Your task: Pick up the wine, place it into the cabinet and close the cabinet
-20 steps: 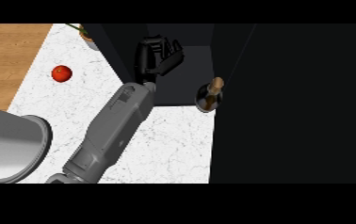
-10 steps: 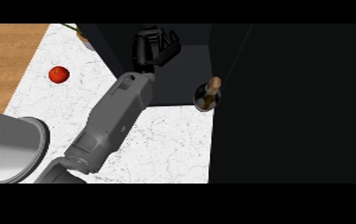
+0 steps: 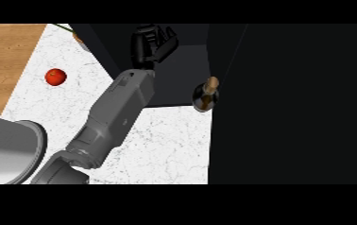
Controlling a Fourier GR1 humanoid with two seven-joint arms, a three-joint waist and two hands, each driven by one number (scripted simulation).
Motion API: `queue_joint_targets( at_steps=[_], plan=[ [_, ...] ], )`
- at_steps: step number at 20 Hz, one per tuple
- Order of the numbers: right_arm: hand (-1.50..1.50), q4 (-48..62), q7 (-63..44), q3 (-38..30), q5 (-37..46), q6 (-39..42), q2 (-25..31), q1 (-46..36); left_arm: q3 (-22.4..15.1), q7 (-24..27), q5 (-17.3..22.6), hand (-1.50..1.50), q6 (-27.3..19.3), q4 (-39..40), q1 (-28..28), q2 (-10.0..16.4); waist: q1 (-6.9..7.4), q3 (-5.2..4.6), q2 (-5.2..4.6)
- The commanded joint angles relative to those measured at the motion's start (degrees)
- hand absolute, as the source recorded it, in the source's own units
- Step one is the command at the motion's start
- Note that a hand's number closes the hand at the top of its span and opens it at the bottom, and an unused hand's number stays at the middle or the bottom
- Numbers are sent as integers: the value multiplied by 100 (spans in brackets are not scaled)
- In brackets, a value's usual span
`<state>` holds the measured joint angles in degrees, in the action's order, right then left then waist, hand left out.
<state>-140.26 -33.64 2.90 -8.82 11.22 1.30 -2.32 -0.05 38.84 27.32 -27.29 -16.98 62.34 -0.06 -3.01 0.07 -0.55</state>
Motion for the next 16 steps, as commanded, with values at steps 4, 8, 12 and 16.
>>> queue_joint_targets(
  at_steps=[4, 8, 12, 16],
  plan=[
    [-150, -516, -272, -131, -545, 17, 86, 70, 395, 357, 292, 150, 446, 343, -35, 95, -15, -10, -42],
    [-150, -227, -244, -73, -329, -144, -15, -310, 328, 299, 239, 150, 550, 565, 93, 194, 6, -14, -60],
    [-150, -129, -216, 4, -309, -31, 24, -282, 353, 277, 195, 150, 520, 737, 215, 381, -36, -13, -79],
    [-150, -470, -260, 57, -352, -29, 1, -107, 347, 472, 111, -150, 226, 894, 168, 129, -82, -10, -66]
  ],
)
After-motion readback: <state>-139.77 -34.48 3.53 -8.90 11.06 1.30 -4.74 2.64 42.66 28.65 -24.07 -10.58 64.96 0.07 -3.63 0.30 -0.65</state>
